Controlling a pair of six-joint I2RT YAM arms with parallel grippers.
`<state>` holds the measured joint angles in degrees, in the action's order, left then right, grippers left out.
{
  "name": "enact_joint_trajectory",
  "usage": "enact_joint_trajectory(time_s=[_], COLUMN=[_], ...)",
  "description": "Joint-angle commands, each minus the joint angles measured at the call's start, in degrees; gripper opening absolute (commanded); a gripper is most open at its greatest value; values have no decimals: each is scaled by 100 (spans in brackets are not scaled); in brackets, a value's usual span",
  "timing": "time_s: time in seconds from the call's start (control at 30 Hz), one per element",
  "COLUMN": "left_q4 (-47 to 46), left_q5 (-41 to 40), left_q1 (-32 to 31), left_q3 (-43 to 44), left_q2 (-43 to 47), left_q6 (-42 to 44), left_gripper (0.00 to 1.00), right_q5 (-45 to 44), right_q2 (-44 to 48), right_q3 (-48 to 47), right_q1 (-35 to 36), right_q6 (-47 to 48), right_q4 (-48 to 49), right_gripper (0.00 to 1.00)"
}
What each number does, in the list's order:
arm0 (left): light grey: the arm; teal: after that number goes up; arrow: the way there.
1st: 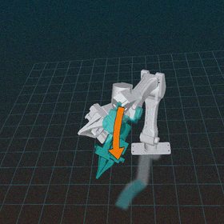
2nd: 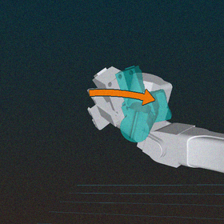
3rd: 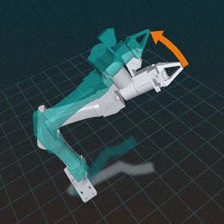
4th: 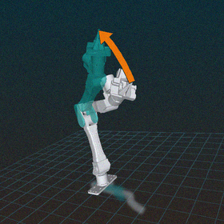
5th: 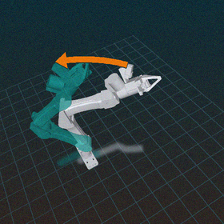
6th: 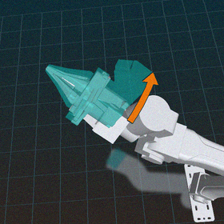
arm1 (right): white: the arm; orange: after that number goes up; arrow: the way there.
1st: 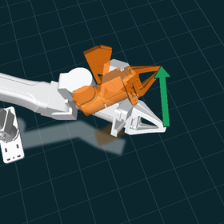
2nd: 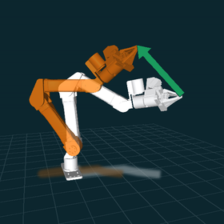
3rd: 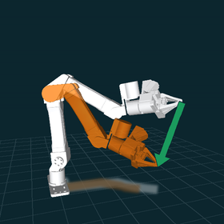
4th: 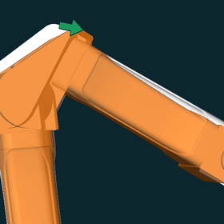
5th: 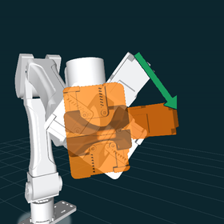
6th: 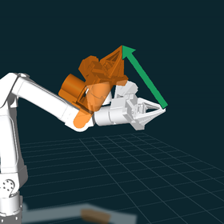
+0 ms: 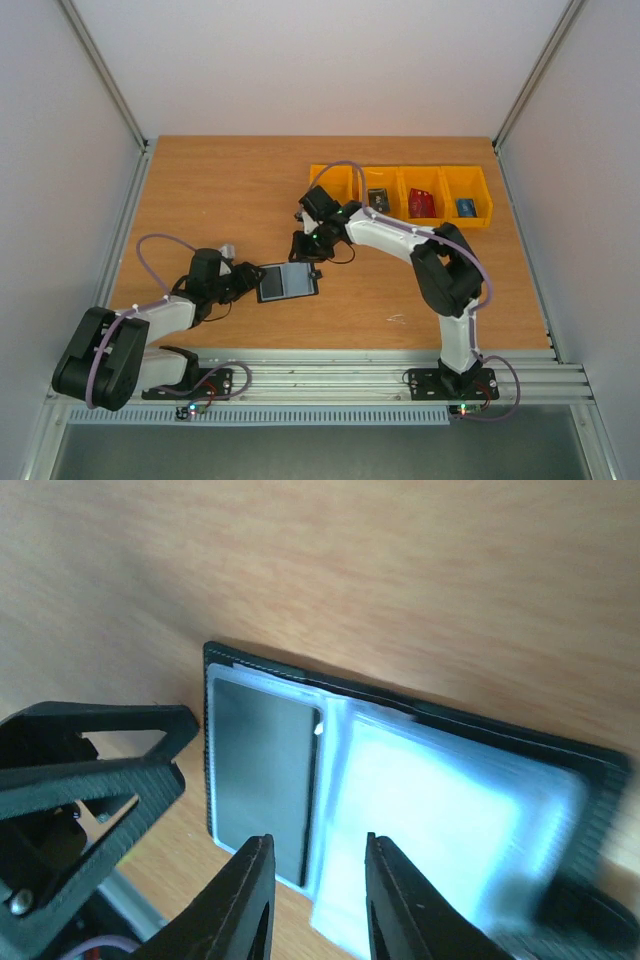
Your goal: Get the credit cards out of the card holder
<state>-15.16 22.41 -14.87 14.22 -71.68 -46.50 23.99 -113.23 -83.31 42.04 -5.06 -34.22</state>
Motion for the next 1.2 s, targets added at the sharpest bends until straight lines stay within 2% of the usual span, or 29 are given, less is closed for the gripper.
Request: enact_joint_trajectory(time_s=[0.0, 0.2, 0.33, 0.6, 0.67, 0.8, 0.87, 0.93, 0.97, 1.17], left_q4=[56, 27, -137, -742, -757, -847, -926, -926, -922, -956], left_q5=[-316, -308, -231, 210, 236, 358, 487, 553, 573, 959], left_q1=[-23, -33, -73, -338, -346, -349, -344, -349, -344, -349], left_q3=[4, -16, -20, 53, 63, 55, 62, 72, 79, 177], left_q2=[-180, -316, -448, -457, -440, -303, -233, -159, -112, 257], left_q6=[-60, -109, -106, 91, 118, 178, 238, 325, 352, 685], left_gripper=[57, 60, 62, 61, 56, 35, 22, 4, 1, 0], right_q5=[-1266, -629, -179, 66, -11, -102, -119, -128, -116, 118], right_q2=[89, -464, -844, -870, -834, -779, -775, -739, -694, 138], right_q3=[72, -80, -284, -82, -118, -155, -168, -164, -149, 203], right_q1=[18, 179, 267, 269, 269, 260, 261, 241, 219, -161], right_q6=[411, 321, 199, 82, 105, 168, 206, 276, 320, 918], right_q4=[-1082, -932, -814, -493, -530, -580, -609, -630, -622, -331], right_gripper=[32, 41, 40, 39, 39, 39, 39, 40, 40, 42])
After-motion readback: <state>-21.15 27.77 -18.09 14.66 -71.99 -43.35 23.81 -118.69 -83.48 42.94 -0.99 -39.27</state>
